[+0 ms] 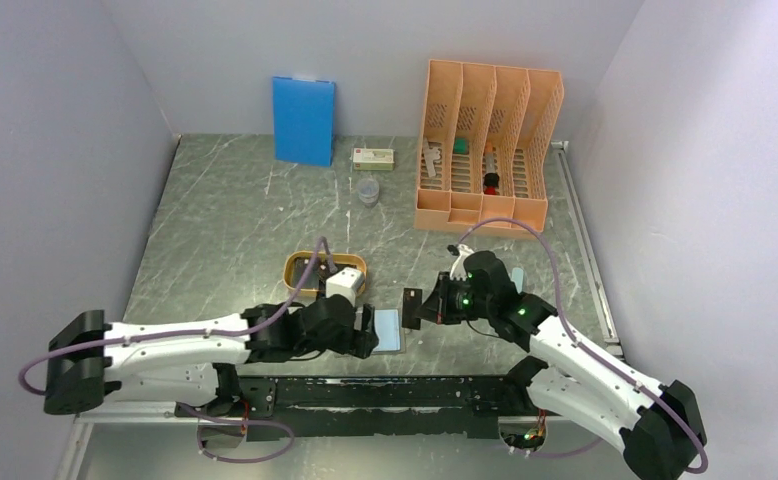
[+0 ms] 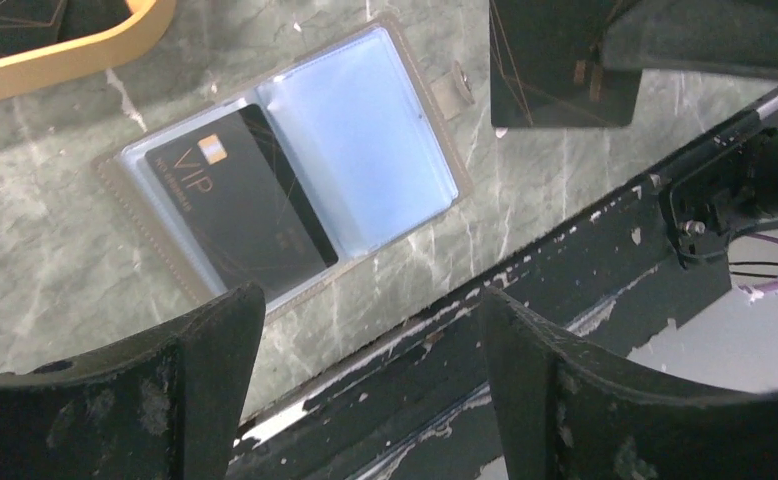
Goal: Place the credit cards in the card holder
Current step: Insert the credit card into the card holder.
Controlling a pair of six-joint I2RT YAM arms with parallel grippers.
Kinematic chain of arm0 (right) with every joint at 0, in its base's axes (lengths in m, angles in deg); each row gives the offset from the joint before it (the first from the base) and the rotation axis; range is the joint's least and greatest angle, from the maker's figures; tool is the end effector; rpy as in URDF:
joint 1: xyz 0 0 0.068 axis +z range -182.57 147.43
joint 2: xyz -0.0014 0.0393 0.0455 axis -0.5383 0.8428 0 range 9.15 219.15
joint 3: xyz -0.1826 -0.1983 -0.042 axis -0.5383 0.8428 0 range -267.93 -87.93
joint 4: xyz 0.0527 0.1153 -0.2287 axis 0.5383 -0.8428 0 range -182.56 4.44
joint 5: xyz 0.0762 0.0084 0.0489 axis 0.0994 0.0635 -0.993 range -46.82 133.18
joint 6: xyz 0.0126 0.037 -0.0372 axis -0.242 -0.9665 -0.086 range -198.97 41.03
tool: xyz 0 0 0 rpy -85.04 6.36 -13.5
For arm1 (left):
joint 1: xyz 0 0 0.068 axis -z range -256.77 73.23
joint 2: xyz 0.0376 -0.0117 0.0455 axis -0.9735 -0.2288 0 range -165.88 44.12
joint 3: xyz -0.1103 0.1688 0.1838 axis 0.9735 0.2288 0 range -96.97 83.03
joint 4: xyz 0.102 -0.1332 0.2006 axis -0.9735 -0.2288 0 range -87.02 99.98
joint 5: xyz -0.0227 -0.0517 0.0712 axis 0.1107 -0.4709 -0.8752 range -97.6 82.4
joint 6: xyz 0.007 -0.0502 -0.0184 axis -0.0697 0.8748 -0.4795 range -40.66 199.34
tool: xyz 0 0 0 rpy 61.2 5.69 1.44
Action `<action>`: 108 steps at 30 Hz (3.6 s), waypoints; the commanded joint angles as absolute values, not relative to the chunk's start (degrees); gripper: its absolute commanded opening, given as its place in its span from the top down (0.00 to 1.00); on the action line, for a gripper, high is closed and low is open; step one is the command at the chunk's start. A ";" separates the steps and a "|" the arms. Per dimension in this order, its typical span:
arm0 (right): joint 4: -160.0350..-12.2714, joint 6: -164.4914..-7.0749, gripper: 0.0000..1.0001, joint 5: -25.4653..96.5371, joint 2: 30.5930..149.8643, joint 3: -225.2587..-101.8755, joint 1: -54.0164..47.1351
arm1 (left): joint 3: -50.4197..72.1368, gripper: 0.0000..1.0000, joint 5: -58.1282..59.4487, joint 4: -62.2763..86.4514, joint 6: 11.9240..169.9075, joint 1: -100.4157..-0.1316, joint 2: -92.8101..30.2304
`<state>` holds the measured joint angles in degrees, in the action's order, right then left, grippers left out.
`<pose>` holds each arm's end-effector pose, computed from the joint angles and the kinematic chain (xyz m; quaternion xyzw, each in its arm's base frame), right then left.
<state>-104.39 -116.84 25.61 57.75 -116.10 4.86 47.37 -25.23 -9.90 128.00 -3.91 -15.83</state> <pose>0.1360 0.1176 0.2137 -0.0619 0.8932 0.3679 0.2510 0.0732 -0.2005 0.2207 0.1325 0.9025 -0.2669 0.3110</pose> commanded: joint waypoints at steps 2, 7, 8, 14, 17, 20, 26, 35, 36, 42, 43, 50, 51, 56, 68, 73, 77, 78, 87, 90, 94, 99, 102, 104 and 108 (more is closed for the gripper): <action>-105.95 -118.04 1.00 23.13 55.03 -113.40 5.43 | 41.64 0.19 -27.36 -3.91 126.91 -3.32 -24.40; -104.44 -118.96 1.00 18.23 55.64 -111.84 6.59 | 38.68 0.21 -29.51 -5.73 127.28 -3.21 -30.71; -104.19 -119.33 1.00 17.70 55.92 -111.58 6.78 | 38.65 0.21 -29.76 -5.60 127.36 -3.21 -31.41; -103.05 -120.63 1.00 15.49 58.27 -109.56 7.23 | 36.72 0.21 -32.35 -7.11 128.12 -3.21 -36.52; -102.77 -120.73 1.00 13.94 60.38 -108.65 7.62 | 36.28 0.22 -32.87 -7.60 128.14 -3.21 -37.03; -101.99 -121.48 1.00 13.94 61.61 -107.64 7.86 | 37.63 0.23 -32.95 -5.76 128.12 -3.29 -36.85; -105.89 -122.36 1.00 20.09 58.99 -107.98 7.86 | 33.92 0.23 -33.04 -4.97 125.74 -3.38 -43.62; -108.99 -123.67 1.00 21.83 53.24 -108.08 7.84 | 30.52 0.34 -32.93 -7.08 125.77 -3.38 -51.40; -108.87 -123.67 1.00 21.67 53.03 -108.06 7.86 | 30.93 0.36 -33.07 -7.07 125.90 -3.38 -51.33; -108.22 -123.27 1.00 21.23 53.48 -108.26 7.86 | 32.33 0.56 -34.96 -8.71 126.93 -3.38 -52.44; -107.85 -123.27 1.00 20.97 53.59 -108.27 7.86 | 32.67 0.59 -35.18 -8.90 127.03 -3.37 -52.68; -105.12 -122.92 1.00 17.79 55.43 -108.26 7.95 | 35.04 0.88 -35.37 -8.78 128.73 -3.38 -53.56; -104.63 -122.87 1.00 17.06 55.70 -108.19 7.95 | 35.30 0.92 -35.44 -8.83 128.99 -3.38 -53.75; -102.88 -123.23 1.00 15.70 58.04 -107.90 8.30 | 37.37 0.95 -35.13 -7.99 130.08 -3.38 -53.26; -102.51 -122.43 1.00 16.66 61.45 -108.87 8.30 | 44.04 0.95 -33.89 -4.18 131.73 -3.34 -43.55; -101.27 -121.76 1.00 14.44 61.94 -109.19 8.30 | 45.96 0.95 -33.30 -2.22 131.78 -3.47 -40.01; -99.25 -121.92 1.00 11.83 62.88 -109.32 8.69 | 46.58 0.95 -32.86 -1.42 131.98 -3.56 -39.87; -98.63 -121.97 1.00 11.08 63.16 -109.29 8.91 | 46.68 0.95 -32.79 -1.32 132.05 -3.56 -39.86; -93.51 -123.53 1.00 9.09 70.92 -109.14 13.94 | 46.89 0.95 -32.76 -1.30 132.38 -3.64 -39.67; -91.99 -124.42 1.00 9.03 72.27 -108.32 14.23 | 46.90 0.95 -32.71 -1.48 132.52 -3.65 -39.34; -90.06 -125.14 1.00 8.91 74.06 -107.52 14.45 | 47.03 0.95 -32.81 -1.78 132.59 -3.62 -38.79; -87.08 -126.26 1.00 8.54 76.48 -106.79 14.54 | 47.09 0.95 -32.90 -1.66 132.60 -3.72 -38.49; -85.85 -126.88 1.00 8.48 77.93 -106.43 14.55 | 47.08 0.95 -32.84 -1.48 132.64 -3.72 -38.61; -85.82 -127.19 1.00 8.82 78.39 -106.30 14.62 | 47.08 0.95 -32.77 -1.44 132.52 -3.73 -38.76; -86.48 -128.10 1.00 9.50 77.03 -105.64 14.58 | 47.08 0.95 -32.98 -1.60 132.58 -3.68 -38.85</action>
<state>-87.23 -126.80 9.29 78.14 -106.81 14.20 46.25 -33.91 -0.26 132.11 -3.50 -39.04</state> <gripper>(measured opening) 0.008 0.056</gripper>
